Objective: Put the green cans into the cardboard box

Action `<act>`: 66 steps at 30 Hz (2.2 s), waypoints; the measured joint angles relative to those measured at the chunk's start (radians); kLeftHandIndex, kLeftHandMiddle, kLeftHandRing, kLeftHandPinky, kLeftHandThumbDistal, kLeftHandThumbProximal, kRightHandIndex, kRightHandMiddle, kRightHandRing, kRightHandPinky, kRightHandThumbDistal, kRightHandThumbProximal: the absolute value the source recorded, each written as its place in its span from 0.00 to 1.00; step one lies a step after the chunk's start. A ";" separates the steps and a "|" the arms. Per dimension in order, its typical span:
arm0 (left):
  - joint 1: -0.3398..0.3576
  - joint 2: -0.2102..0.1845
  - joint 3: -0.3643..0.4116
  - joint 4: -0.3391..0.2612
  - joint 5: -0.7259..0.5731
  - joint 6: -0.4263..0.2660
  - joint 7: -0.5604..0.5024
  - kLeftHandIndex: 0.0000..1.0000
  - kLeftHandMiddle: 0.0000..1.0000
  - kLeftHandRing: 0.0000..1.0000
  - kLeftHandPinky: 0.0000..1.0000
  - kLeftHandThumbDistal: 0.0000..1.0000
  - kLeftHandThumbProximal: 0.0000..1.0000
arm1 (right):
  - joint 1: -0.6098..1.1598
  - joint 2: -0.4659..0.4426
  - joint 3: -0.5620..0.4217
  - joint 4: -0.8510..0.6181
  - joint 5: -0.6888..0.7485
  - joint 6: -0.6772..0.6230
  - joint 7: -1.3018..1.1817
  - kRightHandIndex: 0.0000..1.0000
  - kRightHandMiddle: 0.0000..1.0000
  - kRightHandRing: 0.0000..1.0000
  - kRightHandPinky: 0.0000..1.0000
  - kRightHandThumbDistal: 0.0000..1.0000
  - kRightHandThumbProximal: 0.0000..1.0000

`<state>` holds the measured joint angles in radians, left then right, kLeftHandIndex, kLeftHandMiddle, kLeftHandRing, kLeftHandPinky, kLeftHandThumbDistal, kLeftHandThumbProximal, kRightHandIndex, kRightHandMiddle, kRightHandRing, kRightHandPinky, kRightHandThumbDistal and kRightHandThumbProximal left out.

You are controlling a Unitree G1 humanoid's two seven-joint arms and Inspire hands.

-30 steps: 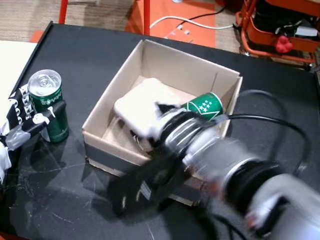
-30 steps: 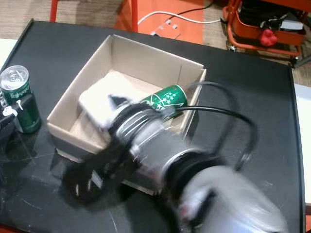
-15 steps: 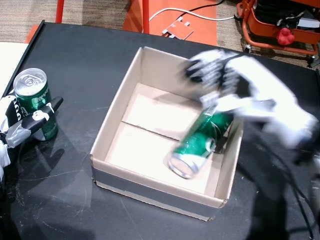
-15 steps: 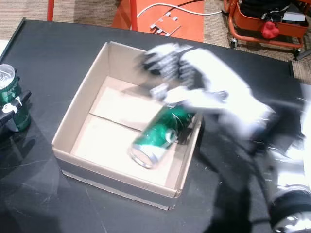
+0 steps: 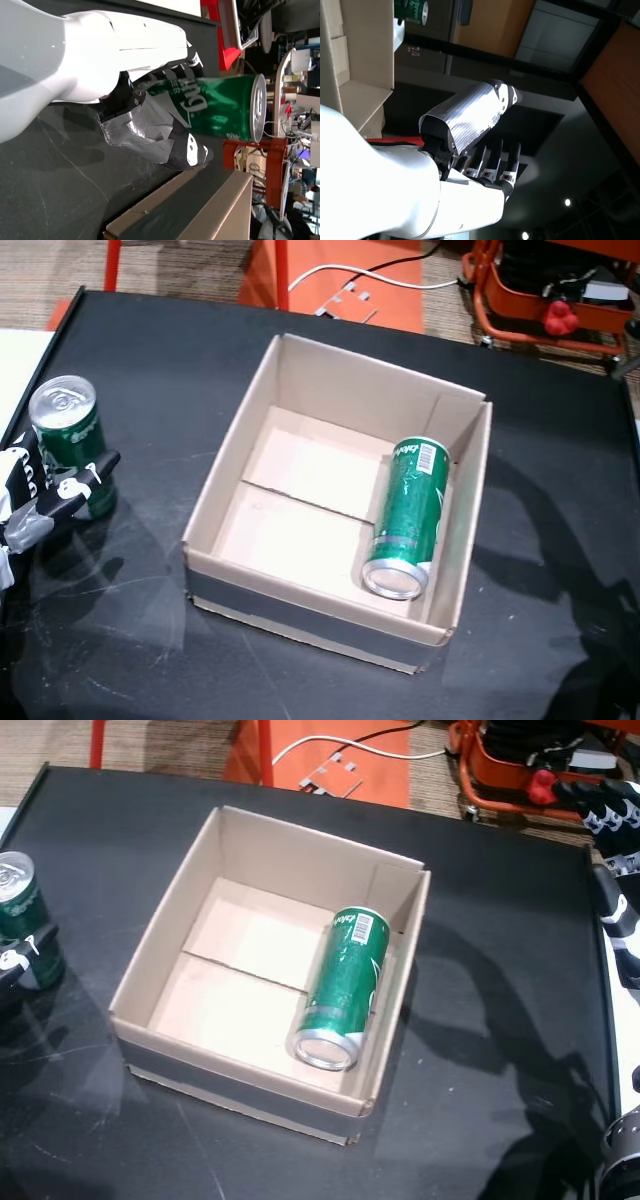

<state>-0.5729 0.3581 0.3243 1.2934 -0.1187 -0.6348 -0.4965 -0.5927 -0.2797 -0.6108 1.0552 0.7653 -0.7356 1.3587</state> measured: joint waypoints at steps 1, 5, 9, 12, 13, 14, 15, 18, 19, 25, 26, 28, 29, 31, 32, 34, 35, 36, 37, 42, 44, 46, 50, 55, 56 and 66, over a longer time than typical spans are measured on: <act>0.000 0.000 0.000 0.000 0.000 0.000 0.000 0.92 0.86 0.89 0.89 0.88 0.29 | 0.000 0.000 -0.004 0.003 0.000 0.000 0.003 0.83 0.71 0.67 0.67 0.87 0.47; 0.000 0.000 0.001 0.000 0.000 0.003 0.000 0.93 0.87 0.90 0.90 0.85 0.27 | -0.001 0.000 -0.014 0.017 -0.003 -0.001 0.004 0.81 0.70 0.66 0.66 0.89 0.49; -0.003 0.000 -0.003 0.000 0.003 0.009 0.011 0.92 0.86 0.89 0.89 0.88 0.30 | -0.009 -0.003 -0.030 0.035 -0.009 -0.005 0.005 0.81 0.70 0.67 0.67 0.90 0.51; -0.003 0.000 -0.010 0.000 0.008 0.006 0.033 0.91 0.86 0.88 0.89 0.88 0.30 | -0.018 -0.003 -0.038 0.043 -0.009 -0.005 0.011 0.81 0.71 0.68 0.66 0.95 0.50; -0.003 0.000 -0.012 0.000 0.009 0.005 0.037 0.91 0.86 0.88 0.89 0.87 0.30 | -0.021 -0.003 -0.040 0.043 -0.009 -0.005 0.015 0.80 0.71 0.68 0.66 0.95 0.50; -0.003 0.000 -0.013 0.000 0.009 0.005 0.039 0.91 0.86 0.88 0.89 0.88 0.31 | -0.024 -0.003 -0.042 0.043 -0.009 -0.005 0.018 0.80 0.70 0.68 0.65 0.96 0.50; -0.004 0.000 -0.015 0.000 0.009 0.004 0.041 0.91 0.87 0.89 0.89 0.87 0.32 | -0.026 -0.003 -0.043 0.043 -0.009 -0.005 0.020 0.80 0.70 0.68 0.66 0.96 0.51; -0.004 0.000 -0.020 0.000 0.009 0.003 0.042 0.92 0.86 0.89 0.89 0.84 0.29 | -0.027 -0.003 -0.045 0.044 -0.009 -0.003 0.021 0.80 0.70 0.67 0.65 0.99 0.51; -0.004 0.000 -0.021 0.000 0.009 0.003 0.042 0.92 0.86 0.89 0.89 0.85 0.29 | -0.027 -0.003 -0.046 0.044 -0.009 0.000 0.022 0.81 0.69 0.66 0.65 1.00 0.52; -0.010 0.003 -0.036 0.000 0.013 0.005 0.049 0.91 0.86 0.90 0.90 0.80 0.30 | -0.030 -0.003 -0.047 0.056 -0.011 0.020 0.024 0.81 0.69 0.66 0.65 0.98 0.49; -0.012 0.006 -0.041 0.000 0.021 0.005 0.051 0.91 0.86 0.89 0.89 0.78 0.27 | -0.030 -0.003 -0.047 0.056 -0.012 0.020 0.023 0.81 0.69 0.66 0.65 0.99 0.49; -0.018 0.011 -0.044 0.002 0.027 0.012 0.053 0.88 0.82 0.83 0.84 0.73 0.24 | -0.031 -0.003 -0.047 0.056 -0.017 0.018 0.019 0.81 0.70 0.66 0.65 1.00 0.49; -0.021 0.012 -0.045 0.004 0.027 0.016 0.057 0.85 0.78 0.78 0.80 0.69 0.19 | -0.031 -0.003 -0.047 0.056 -0.019 0.018 0.017 0.81 0.70 0.66 0.65 1.00 0.50; -0.032 0.012 -0.039 0.006 0.025 0.036 0.069 0.69 0.66 0.65 0.69 0.50 0.03 | -0.031 -0.003 -0.048 0.059 -0.022 0.016 0.007 0.80 0.69 0.66 0.64 1.00 0.51; -0.039 0.012 -0.039 0.007 0.027 0.044 0.086 0.61 0.59 0.61 0.65 0.44 0.00 | -0.031 -0.002 -0.047 0.059 -0.023 0.011 0.000 0.80 0.68 0.66 0.64 0.99 0.53; -0.047 0.011 -0.049 0.007 0.048 0.048 0.153 0.50 0.49 0.50 0.53 0.36 0.00 | -0.031 0.001 -0.047 0.060 -0.026 -0.006 -0.008 0.79 0.68 0.66 0.64 0.97 0.55; -0.051 0.011 -0.054 0.007 0.056 0.045 0.183 0.49 0.45 0.46 0.49 0.33 0.00 | -0.031 0.002 -0.047 0.060 -0.027 -0.014 -0.010 0.79 0.68 0.66 0.65 0.96 0.54; -0.056 0.011 -0.057 0.008 0.065 0.046 0.213 0.47 0.42 0.42 0.46 0.33 0.00 | -0.031 0.002 -0.047 0.060 -0.028 -0.018 -0.010 0.79 0.68 0.66 0.65 0.99 0.55; -0.056 0.011 -0.056 0.011 0.065 0.047 0.232 0.46 0.40 0.40 0.44 0.34 0.00 | -0.031 0.002 -0.048 0.060 -0.028 -0.019 -0.009 0.78 0.68 0.66 0.65 1.00 0.54; -0.056 0.005 -0.039 0.016 0.060 0.059 0.246 0.44 0.37 0.37 0.42 0.32 0.00 | -0.031 0.002 -0.051 0.061 -0.027 -0.019 -0.006 0.77 0.67 0.66 0.65 0.98 0.54; -0.056 0.005 -0.037 0.016 0.060 0.059 0.246 0.43 0.36 0.37 0.42 0.31 0.00 | -0.031 0.002 -0.056 0.064 -0.027 -0.020 -0.006 0.77 0.67 0.66 0.65 0.97 0.54; -0.056 0.005 -0.036 0.017 0.060 0.059 0.252 0.42 0.35 0.36 0.42 0.33 0.00 | -0.031 0.003 -0.058 0.066 -0.028 -0.023 -0.007 0.76 0.67 0.66 0.65 0.93 0.53; -0.056 0.005 -0.031 0.018 0.060 0.060 0.263 0.42 0.34 0.35 0.41 0.34 0.00 | -0.031 0.011 -0.059 0.066 -0.034 -0.028 -0.018 0.75 0.66 0.66 0.65 0.95 0.54; -0.056 0.005 -0.016 0.019 0.056 0.064 0.265 0.41 0.33 0.35 0.40 0.39 0.00 | -0.032 0.011 -0.065 0.075 -0.036 -0.048 -0.017 0.76 0.67 0.67 0.68 0.82 0.54; -0.055 0.006 -0.015 0.019 0.057 0.063 0.266 0.42 0.34 0.35 0.41 0.37 0.00 | -0.032 0.011 -0.065 0.076 -0.038 -0.052 -0.014 0.76 0.67 0.67 0.68 0.76 0.56; -0.055 -0.007 0.026 -0.009 -0.004 -0.104 0.152 0.45 0.39 0.39 0.42 0.37 0.00 | -0.052 0.034 -0.064 0.079 -0.042 -0.051 0.012 0.76 0.67 0.67 0.68 0.79 0.49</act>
<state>-0.6281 0.3512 0.3501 1.2843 -0.1222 -0.7386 -0.3445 -0.6442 -0.2460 -0.6753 1.1340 0.7231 -0.7862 1.3703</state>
